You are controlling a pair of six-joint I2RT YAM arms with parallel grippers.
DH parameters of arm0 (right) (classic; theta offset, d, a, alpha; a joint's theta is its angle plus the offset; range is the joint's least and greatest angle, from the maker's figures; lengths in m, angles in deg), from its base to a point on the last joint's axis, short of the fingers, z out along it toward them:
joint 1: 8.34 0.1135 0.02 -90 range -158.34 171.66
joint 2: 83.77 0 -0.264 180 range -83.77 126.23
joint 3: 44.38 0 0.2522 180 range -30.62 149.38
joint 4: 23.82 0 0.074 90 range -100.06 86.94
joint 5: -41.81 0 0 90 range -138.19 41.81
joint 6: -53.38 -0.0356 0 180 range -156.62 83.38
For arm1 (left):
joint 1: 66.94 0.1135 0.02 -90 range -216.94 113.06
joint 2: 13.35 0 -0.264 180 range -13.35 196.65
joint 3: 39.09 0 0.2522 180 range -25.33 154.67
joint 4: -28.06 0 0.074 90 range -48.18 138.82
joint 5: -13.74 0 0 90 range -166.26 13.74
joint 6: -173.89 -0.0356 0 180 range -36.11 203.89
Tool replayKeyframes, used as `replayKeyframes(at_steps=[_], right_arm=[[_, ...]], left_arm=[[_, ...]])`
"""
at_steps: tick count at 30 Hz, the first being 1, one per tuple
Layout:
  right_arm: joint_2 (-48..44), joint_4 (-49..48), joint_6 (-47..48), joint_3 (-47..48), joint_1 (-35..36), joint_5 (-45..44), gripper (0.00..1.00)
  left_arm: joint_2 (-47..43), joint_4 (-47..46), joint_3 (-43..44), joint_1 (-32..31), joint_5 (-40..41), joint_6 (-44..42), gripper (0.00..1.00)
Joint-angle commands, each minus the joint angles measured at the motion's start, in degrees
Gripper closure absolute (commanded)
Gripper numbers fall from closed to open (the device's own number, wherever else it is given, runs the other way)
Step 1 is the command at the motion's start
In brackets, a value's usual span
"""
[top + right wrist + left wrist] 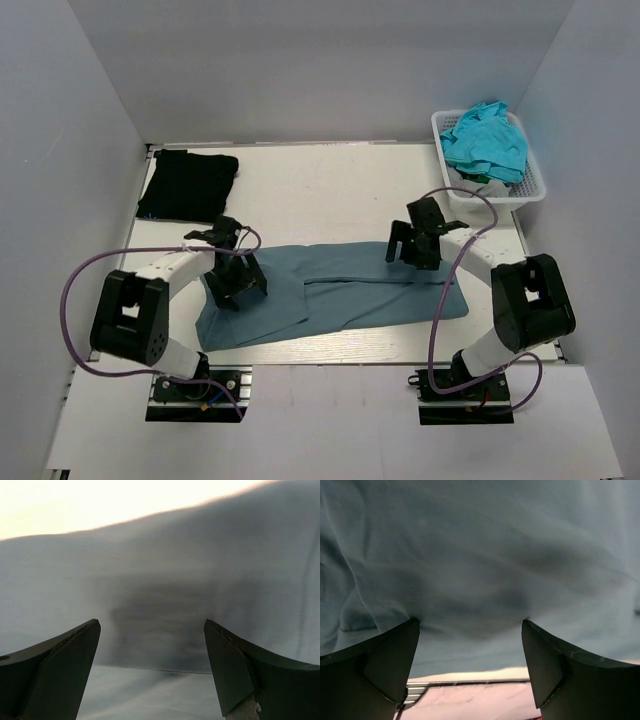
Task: Fold and stack the t-shirts
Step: Rotate the tshirt 90 degrees
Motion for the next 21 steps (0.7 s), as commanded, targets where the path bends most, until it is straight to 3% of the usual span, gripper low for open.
replayKeyframes(at_steps=[1,3,8,9,12,14,15,17,18,20,21], right_arm=[[1.6,0.7,-0.3,-2.9,-2.1,1.3,0.1],[1.9,1.0,0.9,-5.1,-1.8,0.7,0.1],[-5.3,0.6,3.6,-12.5,0.1,5.3,0.1],[-6.6,1.5,3.7,-15.2,1.9,8.4,0.1],[-12.0,2.5,4.2,-18.8,8.0,16.1,0.1],[-13.0,4.8,5.3,-17.6,11.7,20.8,0.1],[-12.7,5.5,7.3,-15.2,17.8,25.2,0.1],[-10.3,8.1,10.5,-10.1,22.6,25.5,0.1],[-7.8,8.5,13.1,-8.2,29.0,25.8,0.1],[-2.5,9.3,18.7,-1.5,34.9,26.9,0.1],[2.8,9.7,20.2,-0.4,35.5,27.9,0.1]], left_arm=[[3.0,-1.4,3.3,-0.2,5.5,3.5,0.07],[7.2,-3.8,4.8,-0.2,6.2,3.5,0.07],[28.8,-2.6,26.1,-0.2,8.1,2.7,0.08],[35.6,-2.0,34.6,-0.2,7.2,1.9,0.08],[43.8,-3.7,51.3,-0.9,6.0,-0.6,0.08],[52.3,-4.5,60.6,-1.6,3.5,-2.5,0.08],[55.5,-6.2,70.7,-2.1,1.9,-3.5,0.05],[66.1,-9.6,86.1,-2.7,-7.4,-8.5,0.01],[69.3,-12.8,90.8,-3.4,-9.3,-8.6,0.01],[73.2,-19.1,96.1,-4.0,-13.1,-8.0,0.01],[73.8,-29.8,93.9,-4.0,-14.1,-7.5,0.01]])
